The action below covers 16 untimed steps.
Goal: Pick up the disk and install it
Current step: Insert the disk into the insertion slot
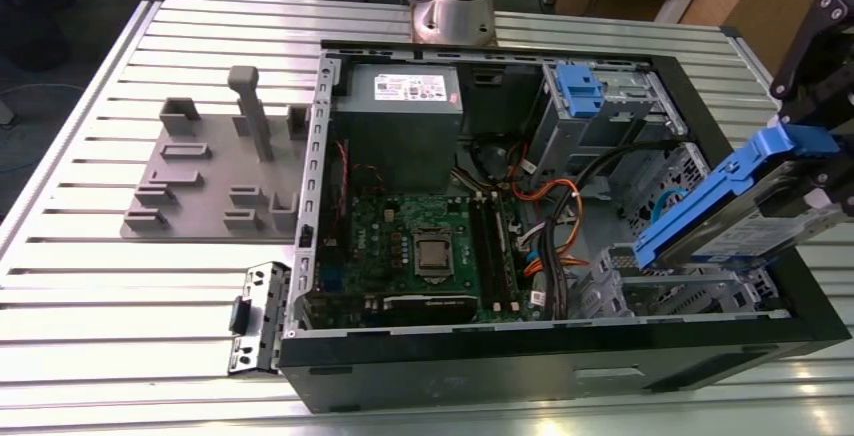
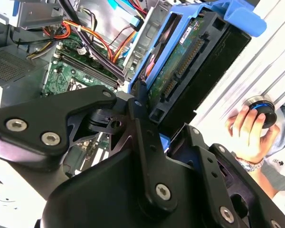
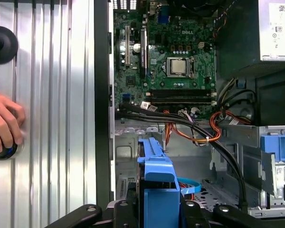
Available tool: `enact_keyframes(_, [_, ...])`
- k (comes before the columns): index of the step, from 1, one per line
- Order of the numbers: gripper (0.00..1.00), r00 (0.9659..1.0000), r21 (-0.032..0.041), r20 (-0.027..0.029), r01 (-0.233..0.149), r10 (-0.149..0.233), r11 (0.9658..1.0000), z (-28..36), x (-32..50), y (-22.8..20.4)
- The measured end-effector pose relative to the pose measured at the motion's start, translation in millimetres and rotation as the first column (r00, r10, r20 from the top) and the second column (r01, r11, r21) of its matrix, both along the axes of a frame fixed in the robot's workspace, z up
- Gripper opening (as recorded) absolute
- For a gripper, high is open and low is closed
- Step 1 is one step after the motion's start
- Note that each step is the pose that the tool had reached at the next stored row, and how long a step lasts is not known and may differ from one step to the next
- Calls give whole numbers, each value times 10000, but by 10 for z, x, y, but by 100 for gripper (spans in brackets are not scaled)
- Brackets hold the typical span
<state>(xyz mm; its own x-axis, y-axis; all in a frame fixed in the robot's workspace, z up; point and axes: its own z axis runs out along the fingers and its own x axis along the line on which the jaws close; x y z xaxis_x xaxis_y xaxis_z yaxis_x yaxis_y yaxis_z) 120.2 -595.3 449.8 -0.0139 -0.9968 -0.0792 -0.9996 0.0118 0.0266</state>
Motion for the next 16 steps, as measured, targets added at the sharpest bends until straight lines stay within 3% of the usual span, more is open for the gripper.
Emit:
enact_keyframes(7, [36, 10000, 1, 0, -1, 1, 10000, -87, -13, 1])
enact_keyframes(16, [36, 9999, 25, 0, -107, 107, 9999, -164, -22, 41])
